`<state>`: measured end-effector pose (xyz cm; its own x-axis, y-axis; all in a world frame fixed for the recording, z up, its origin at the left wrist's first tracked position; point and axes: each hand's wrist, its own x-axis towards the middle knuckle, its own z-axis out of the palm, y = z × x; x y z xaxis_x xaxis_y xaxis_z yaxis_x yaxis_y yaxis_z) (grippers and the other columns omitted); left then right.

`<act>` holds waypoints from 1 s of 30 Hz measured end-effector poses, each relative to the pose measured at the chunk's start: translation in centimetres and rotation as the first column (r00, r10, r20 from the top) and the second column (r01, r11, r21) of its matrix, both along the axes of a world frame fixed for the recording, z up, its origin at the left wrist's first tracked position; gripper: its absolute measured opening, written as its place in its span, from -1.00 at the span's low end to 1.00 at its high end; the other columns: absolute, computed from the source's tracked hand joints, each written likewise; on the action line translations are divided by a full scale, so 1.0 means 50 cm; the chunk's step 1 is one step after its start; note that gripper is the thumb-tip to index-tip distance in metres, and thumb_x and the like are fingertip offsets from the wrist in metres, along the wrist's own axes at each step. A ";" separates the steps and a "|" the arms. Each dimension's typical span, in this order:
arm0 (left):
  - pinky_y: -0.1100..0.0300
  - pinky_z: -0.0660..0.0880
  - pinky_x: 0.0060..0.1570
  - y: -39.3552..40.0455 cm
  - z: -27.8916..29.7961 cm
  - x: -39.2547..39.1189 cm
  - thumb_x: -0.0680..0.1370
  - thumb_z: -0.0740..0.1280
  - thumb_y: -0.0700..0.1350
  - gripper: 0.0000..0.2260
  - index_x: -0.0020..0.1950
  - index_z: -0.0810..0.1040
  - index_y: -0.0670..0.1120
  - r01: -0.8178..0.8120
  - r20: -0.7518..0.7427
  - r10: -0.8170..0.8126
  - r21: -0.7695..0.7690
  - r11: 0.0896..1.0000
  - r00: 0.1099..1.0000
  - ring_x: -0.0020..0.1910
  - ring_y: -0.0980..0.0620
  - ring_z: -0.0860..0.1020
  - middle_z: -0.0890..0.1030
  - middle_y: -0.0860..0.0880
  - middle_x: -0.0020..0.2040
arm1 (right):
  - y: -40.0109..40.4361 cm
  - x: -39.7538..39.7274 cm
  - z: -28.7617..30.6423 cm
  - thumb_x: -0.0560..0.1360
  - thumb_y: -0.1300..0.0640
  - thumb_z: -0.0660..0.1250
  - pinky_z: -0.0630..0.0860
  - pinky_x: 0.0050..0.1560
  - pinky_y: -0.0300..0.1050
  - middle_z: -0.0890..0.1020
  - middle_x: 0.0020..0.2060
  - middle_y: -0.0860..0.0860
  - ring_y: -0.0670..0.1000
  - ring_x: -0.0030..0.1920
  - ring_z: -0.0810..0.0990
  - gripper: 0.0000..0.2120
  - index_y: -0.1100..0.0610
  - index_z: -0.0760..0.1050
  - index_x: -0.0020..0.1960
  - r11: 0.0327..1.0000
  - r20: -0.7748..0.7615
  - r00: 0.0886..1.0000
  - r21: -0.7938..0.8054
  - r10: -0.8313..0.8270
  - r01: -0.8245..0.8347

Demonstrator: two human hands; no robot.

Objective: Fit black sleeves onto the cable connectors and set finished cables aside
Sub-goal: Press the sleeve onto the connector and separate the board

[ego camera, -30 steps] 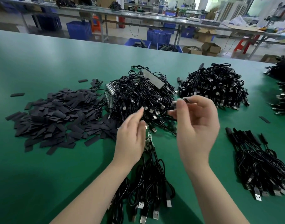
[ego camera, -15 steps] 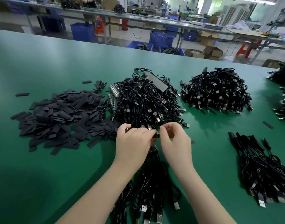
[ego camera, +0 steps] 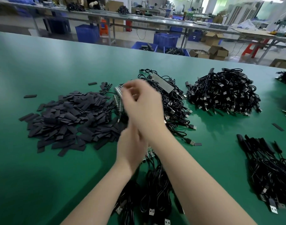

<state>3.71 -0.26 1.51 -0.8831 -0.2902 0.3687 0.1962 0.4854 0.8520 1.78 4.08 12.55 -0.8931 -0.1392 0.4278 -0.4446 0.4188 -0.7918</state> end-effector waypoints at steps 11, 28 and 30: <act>0.17 0.07 -0.49 -0.160 0.109 -0.003 0.66 0.06 -0.06 -0.84 -0.12 0.29 -0.01 -0.229 -0.160 0.644 0.849 0.476 0.748 -0.42 -0.04 0.14 0.32 0.04 -0.40 | -0.012 -0.045 -0.168 0.58 0.07 0.31 0.49 0.22 0.07 0.57 0.28 0.04 0.16 0.25 0.50 -0.63 0.01 0.48 0.38 0.658 0.125 0.959 0.704 0.254 -0.267; 0.22 0.43 -0.24 -0.081 0.049 0.018 0.63 0.14 -0.02 -0.64 -0.07 0.63 -0.21 -0.406 -0.501 0.310 -0.091 0.909 0.808 -0.26 -0.02 0.56 0.66 -0.08 -0.20 | -0.065 -0.045 -0.201 0.60 0.19 0.14 0.39 -0.18 -0.01 0.64 -0.01 0.14 0.23 0.01 0.60 -0.78 0.22 0.52 0.13 0.689 0.086 0.984 0.704 0.158 -0.172; 0.13 0.50 -0.33 -0.068 0.050 0.024 0.60 0.14 -0.03 -0.65 -0.08 0.64 -0.21 -0.409 -0.475 0.291 -0.166 0.897 0.830 -0.30 -0.08 0.60 0.66 -0.08 -0.24 | -0.058 -0.044 -0.197 0.60 0.21 0.13 0.38 -0.22 -0.03 0.65 -0.08 0.15 0.23 -0.06 0.61 -0.82 0.23 0.49 0.04 0.715 0.060 0.985 0.681 0.159 -0.157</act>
<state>4.88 -3.67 4.03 -0.4750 -0.3944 0.7866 0.2862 0.7761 0.5619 -0.43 1.18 2.69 -0.8300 -0.5331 0.1640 -0.5560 0.7676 -0.3187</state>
